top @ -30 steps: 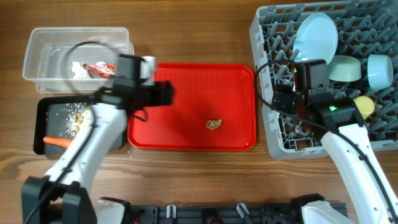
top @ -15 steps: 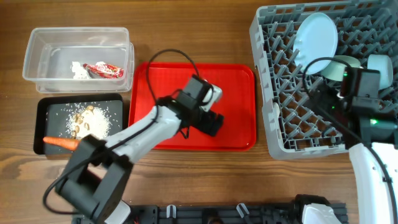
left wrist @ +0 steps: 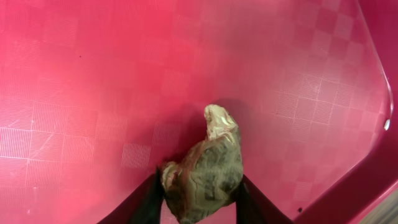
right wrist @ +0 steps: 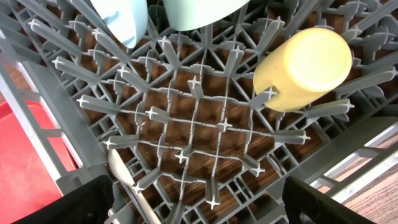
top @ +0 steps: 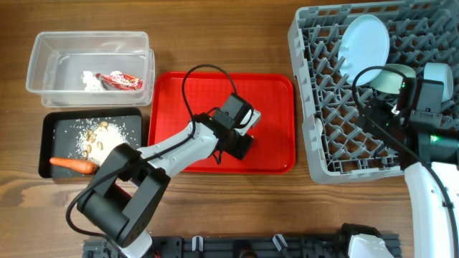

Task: Sort waste into correct bins and load items into the dishwasher rack
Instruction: 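Grasp the brown shell on the red tray with the left gripper, then carry the shell left and drop it onto the black tray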

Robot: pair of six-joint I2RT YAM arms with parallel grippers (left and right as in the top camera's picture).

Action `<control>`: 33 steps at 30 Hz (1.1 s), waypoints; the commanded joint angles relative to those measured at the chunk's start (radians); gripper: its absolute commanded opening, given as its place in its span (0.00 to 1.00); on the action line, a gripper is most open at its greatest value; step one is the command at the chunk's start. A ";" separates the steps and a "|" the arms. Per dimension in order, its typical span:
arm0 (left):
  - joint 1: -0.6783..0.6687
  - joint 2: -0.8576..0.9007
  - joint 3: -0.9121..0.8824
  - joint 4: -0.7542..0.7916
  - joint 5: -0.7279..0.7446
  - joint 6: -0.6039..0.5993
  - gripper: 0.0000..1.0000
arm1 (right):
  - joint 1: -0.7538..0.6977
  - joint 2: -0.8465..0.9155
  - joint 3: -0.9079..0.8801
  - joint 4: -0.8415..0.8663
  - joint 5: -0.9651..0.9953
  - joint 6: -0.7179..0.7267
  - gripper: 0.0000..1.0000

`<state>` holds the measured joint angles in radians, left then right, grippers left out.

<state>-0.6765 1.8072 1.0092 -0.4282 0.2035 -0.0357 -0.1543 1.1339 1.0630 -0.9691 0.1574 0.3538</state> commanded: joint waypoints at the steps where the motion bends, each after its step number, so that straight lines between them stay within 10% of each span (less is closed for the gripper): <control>1: -0.006 0.014 0.008 0.002 -0.014 0.005 0.34 | -0.004 0.006 0.009 -0.001 -0.024 -0.013 0.89; 18: 0.053 -0.179 0.027 -0.106 -0.199 -0.042 0.08 | -0.004 0.008 0.009 0.007 -0.046 -0.014 0.93; 33: 0.685 -0.419 0.027 -0.244 -0.213 -0.172 0.10 | -0.004 0.077 0.009 0.019 -0.108 -0.048 0.95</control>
<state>-0.1440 1.4052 1.0172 -0.6582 0.0044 -0.1421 -0.1543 1.1995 1.0630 -0.9524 0.0704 0.3256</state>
